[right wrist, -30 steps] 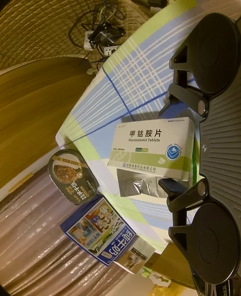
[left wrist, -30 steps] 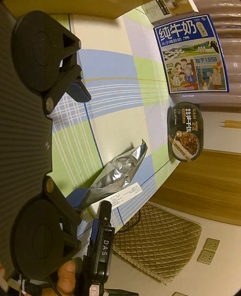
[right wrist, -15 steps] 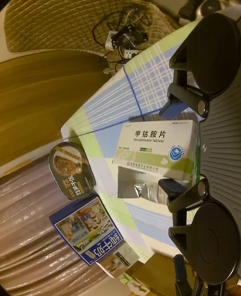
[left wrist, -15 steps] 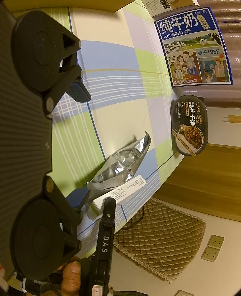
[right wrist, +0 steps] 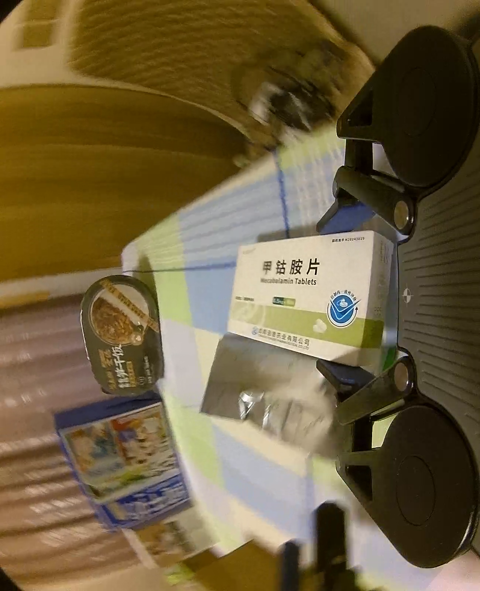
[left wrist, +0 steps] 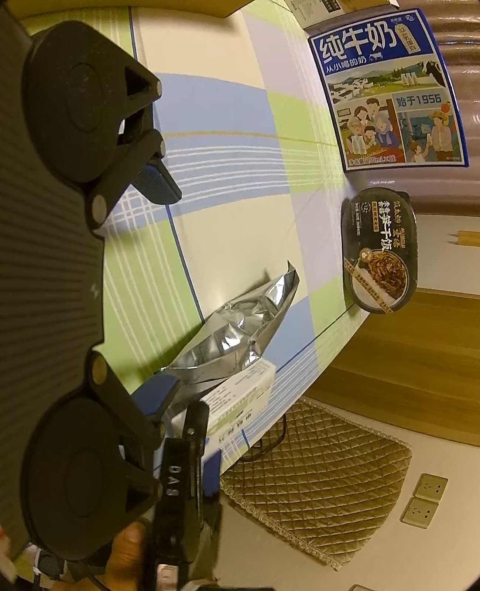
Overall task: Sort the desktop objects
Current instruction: 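Grasp the silver foil pouch with the left tool while the right tool grasps the white medicine box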
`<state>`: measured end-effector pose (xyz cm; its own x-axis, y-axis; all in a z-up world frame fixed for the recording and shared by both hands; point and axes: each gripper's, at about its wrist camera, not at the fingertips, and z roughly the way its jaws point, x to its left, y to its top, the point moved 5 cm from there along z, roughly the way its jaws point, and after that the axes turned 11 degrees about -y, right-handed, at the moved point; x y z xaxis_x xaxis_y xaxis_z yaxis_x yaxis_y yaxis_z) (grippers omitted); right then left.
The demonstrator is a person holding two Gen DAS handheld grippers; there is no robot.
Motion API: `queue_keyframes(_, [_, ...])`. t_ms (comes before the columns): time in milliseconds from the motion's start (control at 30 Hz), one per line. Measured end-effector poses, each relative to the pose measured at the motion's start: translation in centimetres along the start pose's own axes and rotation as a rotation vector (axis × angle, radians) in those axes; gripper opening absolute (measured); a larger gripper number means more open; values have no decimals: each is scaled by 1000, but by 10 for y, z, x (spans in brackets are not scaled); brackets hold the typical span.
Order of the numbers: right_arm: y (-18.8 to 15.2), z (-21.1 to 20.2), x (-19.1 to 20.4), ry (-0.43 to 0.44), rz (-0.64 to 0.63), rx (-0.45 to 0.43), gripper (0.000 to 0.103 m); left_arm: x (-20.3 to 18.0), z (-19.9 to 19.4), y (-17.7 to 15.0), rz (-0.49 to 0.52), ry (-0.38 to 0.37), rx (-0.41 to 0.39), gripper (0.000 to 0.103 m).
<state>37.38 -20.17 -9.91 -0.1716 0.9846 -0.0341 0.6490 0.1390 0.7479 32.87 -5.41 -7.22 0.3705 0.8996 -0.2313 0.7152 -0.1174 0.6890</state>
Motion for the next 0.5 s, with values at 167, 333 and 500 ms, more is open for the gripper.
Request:
queue_keyframes(167, [-8, 7, -7, -25, -106, 10, 69, -7, 14, 4, -4, -18, 2, 97])
queue_keyframes(333, [-23, 12, -11, -10, -128, 30, 69, -18, 36, 12, -29, -52, 1, 97])
queue_keyframes(500, [-31, 11, -14, 6, -118, 30, 69, -21, 63, 19, -84, -70, 27, 86])
